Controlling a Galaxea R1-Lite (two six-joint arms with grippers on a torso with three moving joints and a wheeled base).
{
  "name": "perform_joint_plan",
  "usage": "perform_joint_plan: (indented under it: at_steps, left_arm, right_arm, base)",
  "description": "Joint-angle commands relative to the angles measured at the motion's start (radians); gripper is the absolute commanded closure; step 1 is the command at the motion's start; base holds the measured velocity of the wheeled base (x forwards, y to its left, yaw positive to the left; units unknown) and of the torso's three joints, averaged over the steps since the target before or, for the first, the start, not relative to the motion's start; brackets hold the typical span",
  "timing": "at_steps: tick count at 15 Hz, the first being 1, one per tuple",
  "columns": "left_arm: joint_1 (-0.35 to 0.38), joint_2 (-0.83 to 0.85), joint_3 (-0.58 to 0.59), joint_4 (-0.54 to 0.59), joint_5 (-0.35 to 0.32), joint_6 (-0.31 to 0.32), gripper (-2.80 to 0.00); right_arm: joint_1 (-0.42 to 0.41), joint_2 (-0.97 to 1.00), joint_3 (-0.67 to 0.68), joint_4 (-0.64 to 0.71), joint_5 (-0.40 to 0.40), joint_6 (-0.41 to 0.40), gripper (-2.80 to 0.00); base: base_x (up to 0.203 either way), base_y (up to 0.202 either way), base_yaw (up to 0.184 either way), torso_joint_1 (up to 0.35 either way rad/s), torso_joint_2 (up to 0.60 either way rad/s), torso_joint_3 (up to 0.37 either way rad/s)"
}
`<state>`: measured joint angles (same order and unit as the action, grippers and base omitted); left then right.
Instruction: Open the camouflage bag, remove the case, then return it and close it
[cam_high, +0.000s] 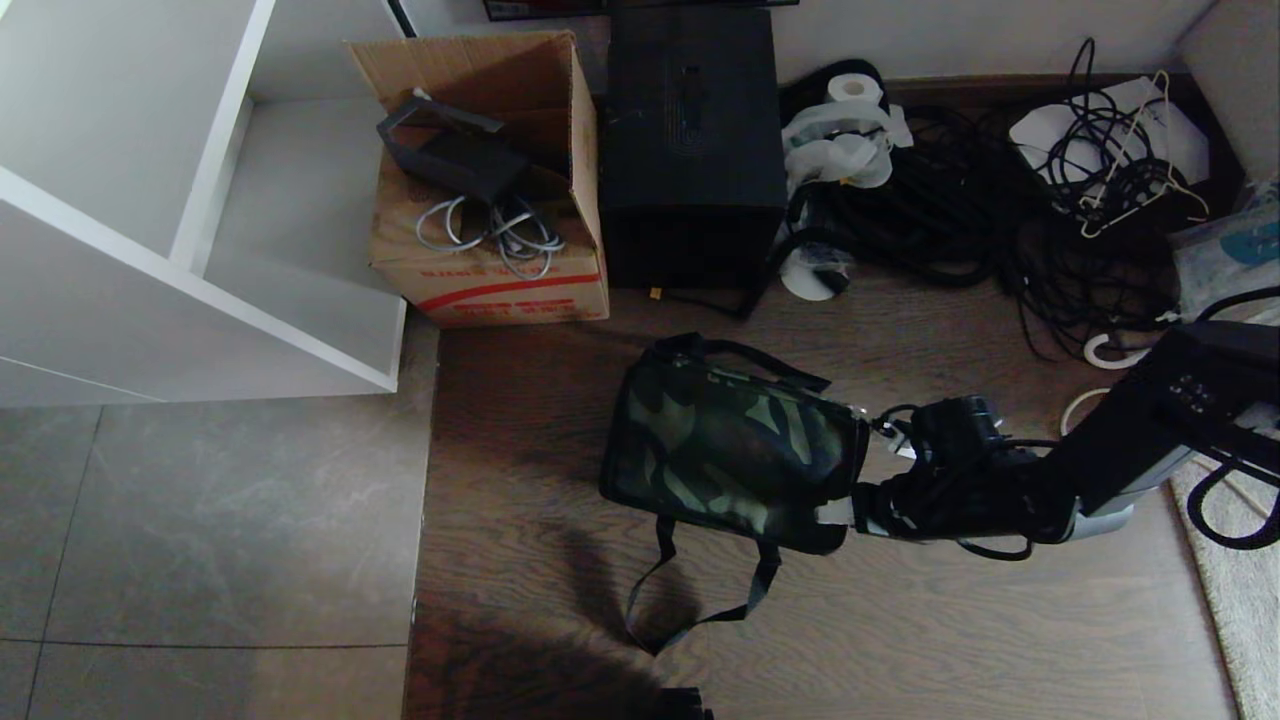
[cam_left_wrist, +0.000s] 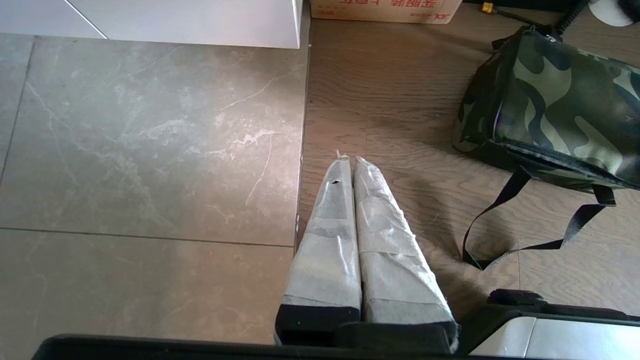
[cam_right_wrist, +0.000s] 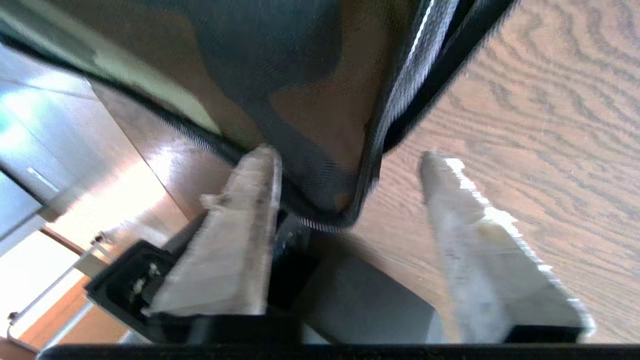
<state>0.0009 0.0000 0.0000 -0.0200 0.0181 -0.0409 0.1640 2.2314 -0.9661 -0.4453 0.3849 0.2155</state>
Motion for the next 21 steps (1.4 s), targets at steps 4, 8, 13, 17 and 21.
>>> perform_joint_plan:
  at_steps: [4, 8, 13, 17, 21]
  left_arm:
    - [0.001, -0.002, 0.009, 0.0, 0.0, -0.001, 0.0]
    - [0.001, -0.002, 0.009, 0.0, 0.0, -0.001, 0.0]
    - [0.001, -0.002, 0.009, 0.0, 0.0, -0.001, 0.0]
    - [0.001, -0.002, 0.009, 0.0, 0.0, -0.001, 0.0]
    - [0.001, -0.002, 0.009, 0.0, 0.0, -0.001, 0.0]
  right_arm:
    - [-0.074, -0.18, 0.15, 0.03, 0.092, -0.109, -2.8]
    - [-0.108, -0.453, 0.347, 0.085, 0.188, -0.117, -2.8]
    - [-0.123, -0.856, 0.494, 0.291, 0.212, -0.096, 0.0]
    - [-0.121, -1.192, 0.529, 0.43, 0.092, -0.096, 0.0]
    - [-0.1, -1.62, 0.687, 0.503, -0.079, -0.153, 0.0]
  base:
    - [0.0, 0.0, 0.0, 0.0, 0.0, 0.0]
    - [0.0, 0.0, 0.0, 0.0, 0.0, 0.0]
    - [0.0, 0.0, 0.0, 0.0, 0.0, 0.0]
    - [0.0, 0.0, 0.0, 0.0, 0.0, 0.0]
    - [0.0, 0.0, 0.0, 0.0, 0.0, 0.0]
